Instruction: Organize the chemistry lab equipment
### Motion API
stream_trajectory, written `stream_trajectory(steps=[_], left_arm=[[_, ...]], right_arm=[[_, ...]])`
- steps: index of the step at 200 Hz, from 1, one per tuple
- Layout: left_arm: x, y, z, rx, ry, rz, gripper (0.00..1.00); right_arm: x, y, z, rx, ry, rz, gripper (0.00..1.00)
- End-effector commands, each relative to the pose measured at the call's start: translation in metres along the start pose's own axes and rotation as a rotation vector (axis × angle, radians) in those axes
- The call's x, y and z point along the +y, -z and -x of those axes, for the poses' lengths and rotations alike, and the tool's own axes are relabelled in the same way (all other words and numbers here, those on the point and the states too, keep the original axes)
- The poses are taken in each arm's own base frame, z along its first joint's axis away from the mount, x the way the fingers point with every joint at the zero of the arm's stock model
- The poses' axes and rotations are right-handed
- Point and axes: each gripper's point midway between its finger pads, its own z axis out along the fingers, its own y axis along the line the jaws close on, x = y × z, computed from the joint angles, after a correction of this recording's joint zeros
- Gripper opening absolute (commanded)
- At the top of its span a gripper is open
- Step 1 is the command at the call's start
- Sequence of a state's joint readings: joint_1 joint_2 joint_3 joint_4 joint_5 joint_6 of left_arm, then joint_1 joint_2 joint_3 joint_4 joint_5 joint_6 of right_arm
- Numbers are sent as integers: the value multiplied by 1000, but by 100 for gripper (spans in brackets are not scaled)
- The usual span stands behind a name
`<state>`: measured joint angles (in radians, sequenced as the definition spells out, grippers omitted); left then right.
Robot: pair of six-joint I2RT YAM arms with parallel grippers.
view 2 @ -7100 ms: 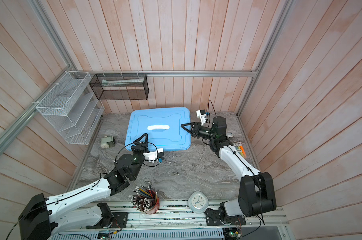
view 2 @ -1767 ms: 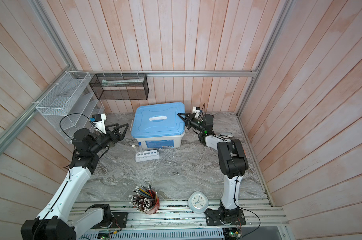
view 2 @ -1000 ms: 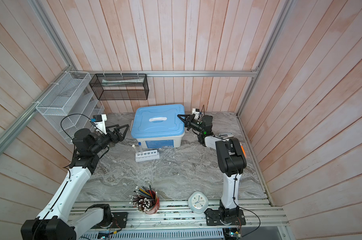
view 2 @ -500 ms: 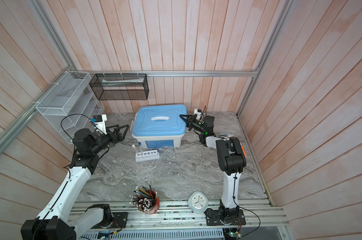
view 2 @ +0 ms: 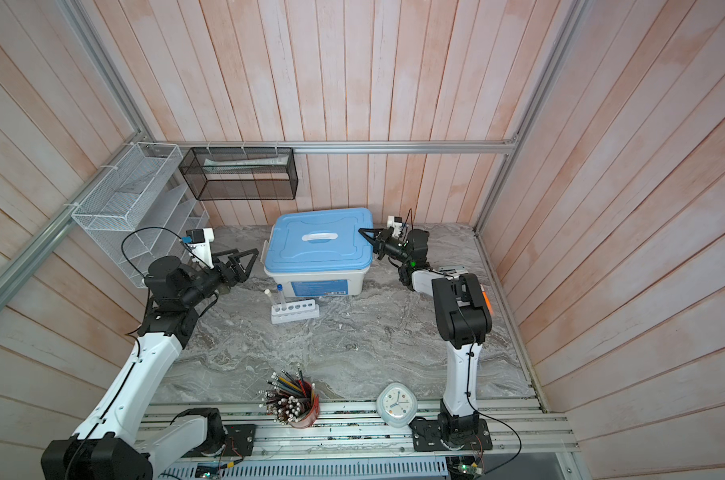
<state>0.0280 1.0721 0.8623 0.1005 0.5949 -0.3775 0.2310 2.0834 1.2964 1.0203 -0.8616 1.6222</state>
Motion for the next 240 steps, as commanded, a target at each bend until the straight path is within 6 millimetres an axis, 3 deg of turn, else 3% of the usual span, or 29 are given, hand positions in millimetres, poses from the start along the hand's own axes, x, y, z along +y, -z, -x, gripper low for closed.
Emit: stream_trajectory(steps=[1,35,149,193,240], left_arm=[[-4,1,13,-21,-33,-5,95],[-3,0,13,-21,-35,-7,95],[0,1,10,-12,-37,15,95],[2,1,9,-9,-36,21,95],[1,2,10,-11,-39,21,95]], right_arm=[[11,-4,-4,57,73,12,5],[11,-7,-4,75,85,11,5],[-16,-13,7,70,24,19,5],[-11,-12,8,68,29,27,6],[-10,-8,9,62,41,22,16]])
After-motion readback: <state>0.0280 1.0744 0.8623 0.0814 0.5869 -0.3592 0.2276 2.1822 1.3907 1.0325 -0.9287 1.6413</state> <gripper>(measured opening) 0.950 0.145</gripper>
